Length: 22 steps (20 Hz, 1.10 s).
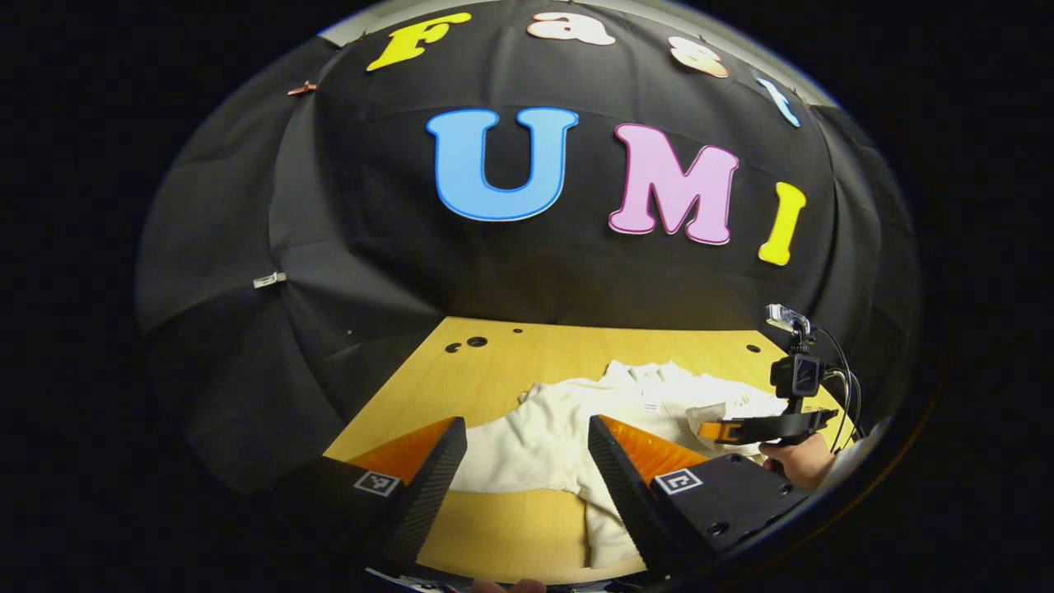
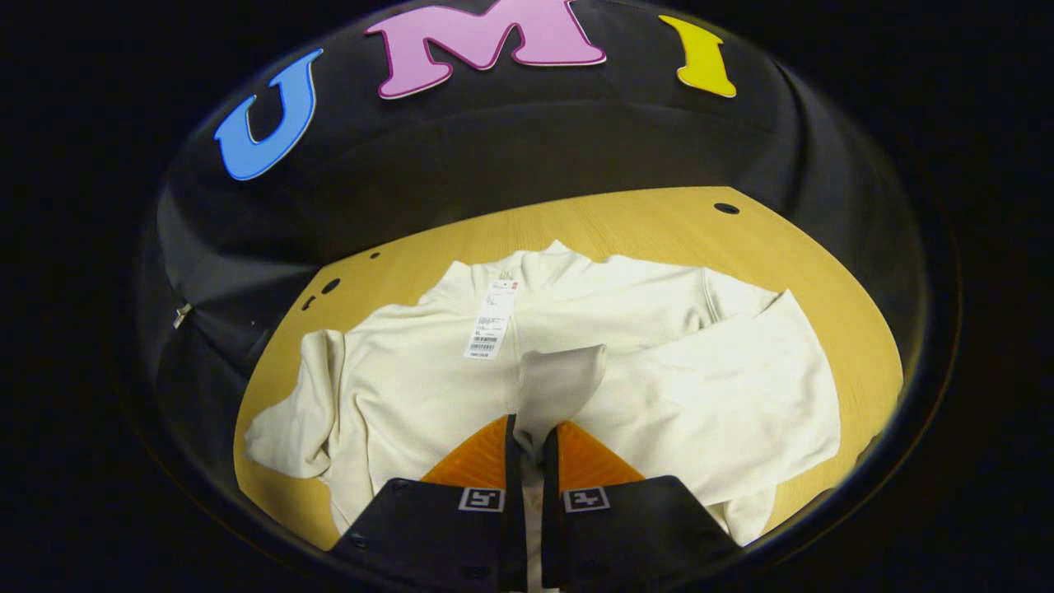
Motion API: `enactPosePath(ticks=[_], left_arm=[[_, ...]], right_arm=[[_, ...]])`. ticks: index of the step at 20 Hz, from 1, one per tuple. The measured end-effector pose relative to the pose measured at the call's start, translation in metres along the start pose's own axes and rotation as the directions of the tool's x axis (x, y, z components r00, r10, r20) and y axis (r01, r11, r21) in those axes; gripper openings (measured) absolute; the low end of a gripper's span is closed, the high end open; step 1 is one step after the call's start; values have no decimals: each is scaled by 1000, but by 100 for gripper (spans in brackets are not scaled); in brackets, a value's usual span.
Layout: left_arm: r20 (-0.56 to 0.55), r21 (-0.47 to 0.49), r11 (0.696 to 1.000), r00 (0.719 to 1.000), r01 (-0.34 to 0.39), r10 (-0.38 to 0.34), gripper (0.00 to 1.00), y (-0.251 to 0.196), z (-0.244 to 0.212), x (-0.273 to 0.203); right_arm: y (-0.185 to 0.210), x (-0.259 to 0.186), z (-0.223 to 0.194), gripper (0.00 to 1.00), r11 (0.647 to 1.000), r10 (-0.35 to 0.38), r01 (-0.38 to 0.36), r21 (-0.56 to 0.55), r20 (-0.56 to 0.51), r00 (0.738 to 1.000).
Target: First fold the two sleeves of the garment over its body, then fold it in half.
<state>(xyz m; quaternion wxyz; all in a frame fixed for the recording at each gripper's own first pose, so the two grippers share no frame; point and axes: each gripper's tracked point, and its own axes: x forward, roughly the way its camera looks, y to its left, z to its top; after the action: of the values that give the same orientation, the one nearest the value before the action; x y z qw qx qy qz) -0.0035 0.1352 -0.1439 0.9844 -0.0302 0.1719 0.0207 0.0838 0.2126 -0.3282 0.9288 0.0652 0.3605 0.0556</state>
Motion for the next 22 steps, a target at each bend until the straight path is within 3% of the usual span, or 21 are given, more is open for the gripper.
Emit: enactPosePath(ticks=[5,9,10,12,13,15,16,17,18,19,22], left_arm=[[-45,-27,998,997,-57,55,96,22,-16,12],[-72,-36,996,995,-79,76,96,34,-30,24],[-80,-41,996,994,-83,80,96,38,-36,27],[-101,-52,993,990,-104,98,96,48,-46,35],[-111,-56,992,988,-112,105,96,51,-50,38],[-123,-54,990,985,-132,124,96,58,-56,43],[-125,-53,989,983,-140,133,96,62,-57,47],[-125,-54,988,983,-146,138,96,66,-58,50],[-125,-55,987,982,-150,142,96,69,-60,52],[-127,-53,987,981,-152,144,96,72,-62,54],[-120,-35,986,980,-161,156,96,85,-69,64]], right_arm=[[-4,12,-23,13,999,-41,41,1,-86,995],[-2,13,-32,23,1000,-10,13,25,-124,992],[1,13,-31,18,1000,5,-1,29,-122,992],[5,11,-32,42,999,22,-19,26,-123,992],[7,10,-32,34,999,27,-25,23,-122,992],[13,6,-32,44,998,53,-50,30,-127,990],[16,5,-30,61,997,66,-63,34,-119,991],[20,1,-26,66,996,81,-78,38,-106,991],[26,-4,-23,77,994,101,-97,41,-99,990],[32,-9,-21,70,992,124,-121,39,-95,988],[38,-27,-15,71,988,155,-153,31,-85,984]])
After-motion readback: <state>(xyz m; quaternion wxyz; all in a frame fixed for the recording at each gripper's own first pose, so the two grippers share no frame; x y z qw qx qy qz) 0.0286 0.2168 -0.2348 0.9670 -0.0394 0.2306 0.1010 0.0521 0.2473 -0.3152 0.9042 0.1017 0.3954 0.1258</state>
